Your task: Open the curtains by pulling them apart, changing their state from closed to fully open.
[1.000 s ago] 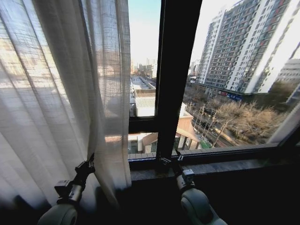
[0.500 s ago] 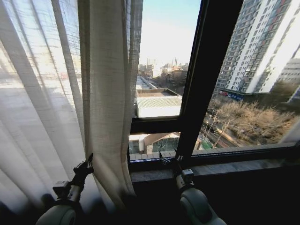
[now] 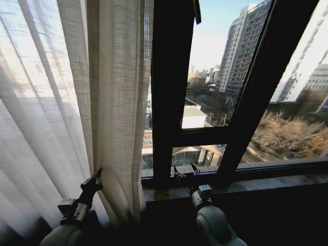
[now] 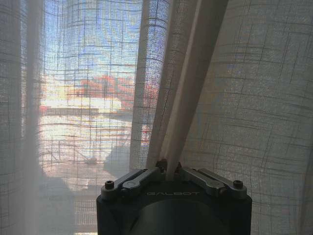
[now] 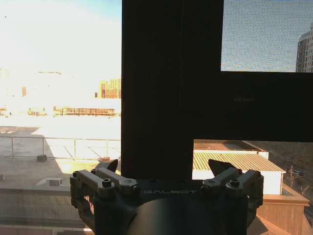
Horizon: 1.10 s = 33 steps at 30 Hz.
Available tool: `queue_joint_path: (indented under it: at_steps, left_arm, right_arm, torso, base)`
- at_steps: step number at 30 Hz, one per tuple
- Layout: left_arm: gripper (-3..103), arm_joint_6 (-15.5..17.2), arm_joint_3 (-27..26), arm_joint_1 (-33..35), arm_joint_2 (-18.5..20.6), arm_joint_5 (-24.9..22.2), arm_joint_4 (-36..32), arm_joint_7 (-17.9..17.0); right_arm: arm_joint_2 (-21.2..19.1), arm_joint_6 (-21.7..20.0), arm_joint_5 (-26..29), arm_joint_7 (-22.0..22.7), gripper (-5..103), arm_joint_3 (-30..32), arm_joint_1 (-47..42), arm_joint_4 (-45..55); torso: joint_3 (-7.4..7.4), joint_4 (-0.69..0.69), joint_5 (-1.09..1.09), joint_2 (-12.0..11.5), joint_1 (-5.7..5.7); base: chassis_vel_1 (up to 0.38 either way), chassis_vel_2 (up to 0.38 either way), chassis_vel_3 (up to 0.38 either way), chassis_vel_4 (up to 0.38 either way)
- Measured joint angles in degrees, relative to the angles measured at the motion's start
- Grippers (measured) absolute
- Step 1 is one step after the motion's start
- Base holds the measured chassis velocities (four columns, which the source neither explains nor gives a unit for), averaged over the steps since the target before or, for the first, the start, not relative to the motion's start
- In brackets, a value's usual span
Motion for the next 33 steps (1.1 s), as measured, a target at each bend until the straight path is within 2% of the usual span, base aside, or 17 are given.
queue_joint_path:
  at_steps: [19,25,33]
  left_arm:
    - [0,-0.2,-0.1,0.9,-1.3,1.0,-1.3,-0.2]
    - [0,-0.5,0.0,1.4,-1.8,1.5,-1.6,-0.2]
    - [0,-0.9,-0.5,2.2,-2.2,1.7,-2.3,-0.4]
  right_arm:
    - [-0.3,0.1,-0.2,-0.1,100,-0.5,-0.5,0.8]
    - [-0.4,2.6,-0.3,-0.8,100,-0.5,-0.7,0.2]
    - [-0.3,2.8,-0.2,-1.1,100,-1.1,-0.4,0.0]
  torso:
    - [0.0,0.0,-0.01,0.0,0.0]
    - [0.0,0.0,0.01,0.0,0.01]
    - [0.0,0.0,-0.04,0.0,0.01]
  base:
    - [0.355,0.355,-0.36,-0.358]
    - [0.342,0.34,-0.349,-0.358]
    - [0.162,0.15,-0.131,-0.142]
